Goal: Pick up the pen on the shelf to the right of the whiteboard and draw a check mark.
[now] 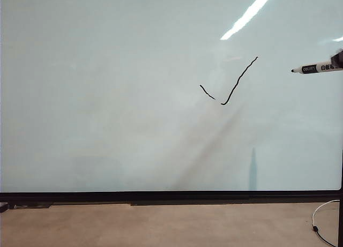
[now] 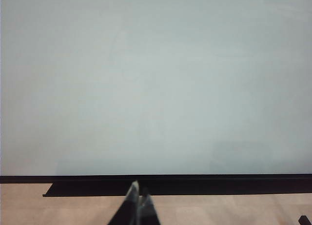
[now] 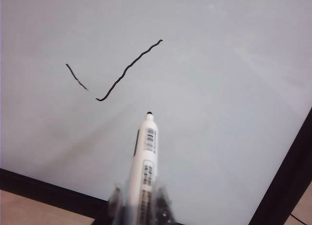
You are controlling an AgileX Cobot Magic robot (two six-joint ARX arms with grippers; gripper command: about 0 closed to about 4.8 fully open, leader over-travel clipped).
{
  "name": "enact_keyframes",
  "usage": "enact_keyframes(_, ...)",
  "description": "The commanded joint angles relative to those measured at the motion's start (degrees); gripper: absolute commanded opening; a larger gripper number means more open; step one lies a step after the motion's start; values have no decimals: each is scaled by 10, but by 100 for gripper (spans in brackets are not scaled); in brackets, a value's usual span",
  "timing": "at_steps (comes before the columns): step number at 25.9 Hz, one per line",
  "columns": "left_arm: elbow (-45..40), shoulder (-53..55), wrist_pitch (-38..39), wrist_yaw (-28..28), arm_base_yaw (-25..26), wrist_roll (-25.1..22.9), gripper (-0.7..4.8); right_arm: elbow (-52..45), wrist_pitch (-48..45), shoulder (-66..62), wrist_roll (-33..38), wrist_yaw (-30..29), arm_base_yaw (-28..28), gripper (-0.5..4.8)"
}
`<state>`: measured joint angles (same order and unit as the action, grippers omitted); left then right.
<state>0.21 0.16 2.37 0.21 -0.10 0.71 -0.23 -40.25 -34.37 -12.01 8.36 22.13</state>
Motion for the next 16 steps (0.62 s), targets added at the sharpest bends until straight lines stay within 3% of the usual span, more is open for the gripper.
enact_keyframes(1, 2, 0, -7, 0, 0, -3, -4, 2, 49, 43, 3, -3, 0, -5)
enact_keyframes(7, 2, 0, -7, 0, 0, -3, -4, 3, 180, 146, 12, 3, -1, -5)
enact_keyframes(16, 2, 0, -7, 0, 0, -3, -4, 3, 266, 226, 13, 6, -1, -5)
